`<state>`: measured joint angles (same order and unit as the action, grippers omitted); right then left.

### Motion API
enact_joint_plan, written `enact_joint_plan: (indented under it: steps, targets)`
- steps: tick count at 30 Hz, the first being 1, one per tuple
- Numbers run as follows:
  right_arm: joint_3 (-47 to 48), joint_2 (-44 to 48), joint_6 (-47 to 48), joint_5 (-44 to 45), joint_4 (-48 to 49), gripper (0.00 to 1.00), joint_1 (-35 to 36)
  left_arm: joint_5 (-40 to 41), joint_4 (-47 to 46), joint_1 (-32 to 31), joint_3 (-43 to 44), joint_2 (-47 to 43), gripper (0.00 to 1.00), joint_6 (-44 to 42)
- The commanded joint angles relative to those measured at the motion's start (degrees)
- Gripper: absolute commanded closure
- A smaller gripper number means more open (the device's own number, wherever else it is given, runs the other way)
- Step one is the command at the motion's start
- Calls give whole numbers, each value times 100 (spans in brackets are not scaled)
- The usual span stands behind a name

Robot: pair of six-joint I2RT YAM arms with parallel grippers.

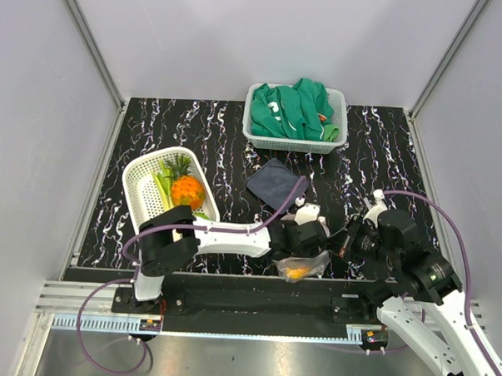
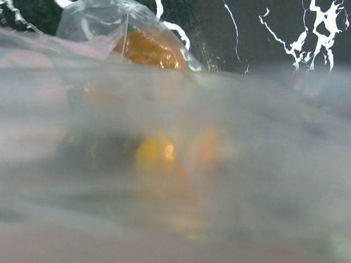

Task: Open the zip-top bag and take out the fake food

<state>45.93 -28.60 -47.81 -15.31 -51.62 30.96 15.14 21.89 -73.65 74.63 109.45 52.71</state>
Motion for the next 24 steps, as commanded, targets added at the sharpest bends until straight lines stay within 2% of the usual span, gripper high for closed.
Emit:
enact_joint_plan:
  steps: [1,4,5,7,8,15,19,24]
  targets:
    - [-40,118,-18,-174,328,100,33,-151,175,175,42,489,33,-225]
    - [-58,153,9,-104,275,100,33,-204,193,210,130,665,39,-366]
    - [-23,153,61,-25,231,100,33,-221,193,228,113,665,49,-367]
    - [64,144,140,72,56,100,33,-187,167,245,69,569,62,-410]
    - [143,144,254,211,-6,100,24,-82,175,237,43,421,73,-428]
    - [363,179,501,801,-472,100,33,770,772,114,350,-573,100,-867]
    - [636,206,492,1064,-525,100,33,1210,984,-88,473,-1117,100,-1131]
    - [996,162,659,987,-324,100,33,746,1116,-167,605,-1180,100,-1386]
